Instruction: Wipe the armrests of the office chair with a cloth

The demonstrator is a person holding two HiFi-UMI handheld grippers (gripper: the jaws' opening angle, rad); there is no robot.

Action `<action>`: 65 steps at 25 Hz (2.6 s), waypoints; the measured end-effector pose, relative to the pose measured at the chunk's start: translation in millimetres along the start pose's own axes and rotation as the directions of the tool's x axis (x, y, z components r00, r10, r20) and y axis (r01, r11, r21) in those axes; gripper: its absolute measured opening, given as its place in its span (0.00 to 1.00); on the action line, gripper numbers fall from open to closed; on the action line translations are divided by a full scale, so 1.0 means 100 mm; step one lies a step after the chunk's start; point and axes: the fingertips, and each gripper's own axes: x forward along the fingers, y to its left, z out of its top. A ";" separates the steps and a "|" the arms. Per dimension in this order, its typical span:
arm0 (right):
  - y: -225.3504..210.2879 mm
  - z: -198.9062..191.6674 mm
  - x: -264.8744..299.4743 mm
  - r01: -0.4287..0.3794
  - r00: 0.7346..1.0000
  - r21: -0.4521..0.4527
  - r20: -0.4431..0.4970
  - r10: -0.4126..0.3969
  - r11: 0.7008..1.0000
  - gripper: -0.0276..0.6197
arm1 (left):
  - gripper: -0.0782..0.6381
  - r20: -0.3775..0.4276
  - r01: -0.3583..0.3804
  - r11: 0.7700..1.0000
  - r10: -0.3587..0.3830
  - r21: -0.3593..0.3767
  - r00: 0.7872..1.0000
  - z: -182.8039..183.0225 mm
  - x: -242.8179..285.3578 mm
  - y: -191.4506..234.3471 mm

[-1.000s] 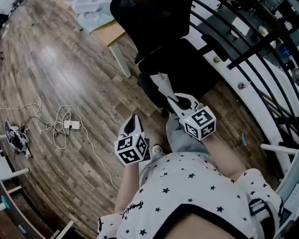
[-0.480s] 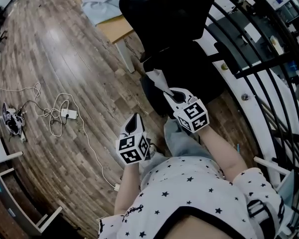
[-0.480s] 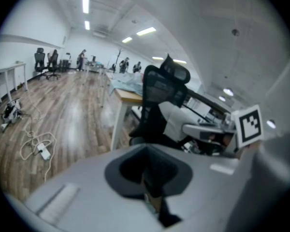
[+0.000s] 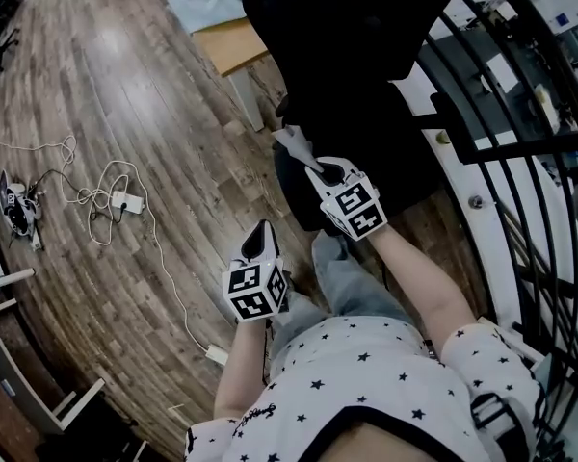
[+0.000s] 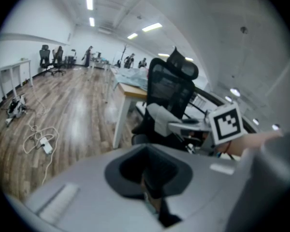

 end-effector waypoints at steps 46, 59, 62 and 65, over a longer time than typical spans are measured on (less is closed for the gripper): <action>-0.28 -0.83 1.25 -0.070 0.946 -0.179 -0.324 0.009 0.981 0.09 | 0.11 -0.047 -0.070 0.994 0.066 -0.090 0.997 -0.39 0.17 0.12; -0.14 -0.93 1.14 -0.104 0.925 -0.166 -0.379 0.034 0.981 0.09 | 0.11 -0.038 -0.053 0.997 0.051 -0.060 0.998 -0.38 0.05 0.05; -0.09 -0.98 1.09 -0.112 0.923 -0.163 -0.383 0.042 0.980 0.09 | 0.11 -0.036 -0.049 0.997 0.047 -0.058 0.998 -0.40 0.03 0.03; -0.02 -1.01 1.04 -0.119 0.921 -0.168 -0.386 0.046 0.979 0.09 | 0.11 -0.034 -0.044 0.998 0.042 -0.052 0.999 -0.41 -0.01 0.02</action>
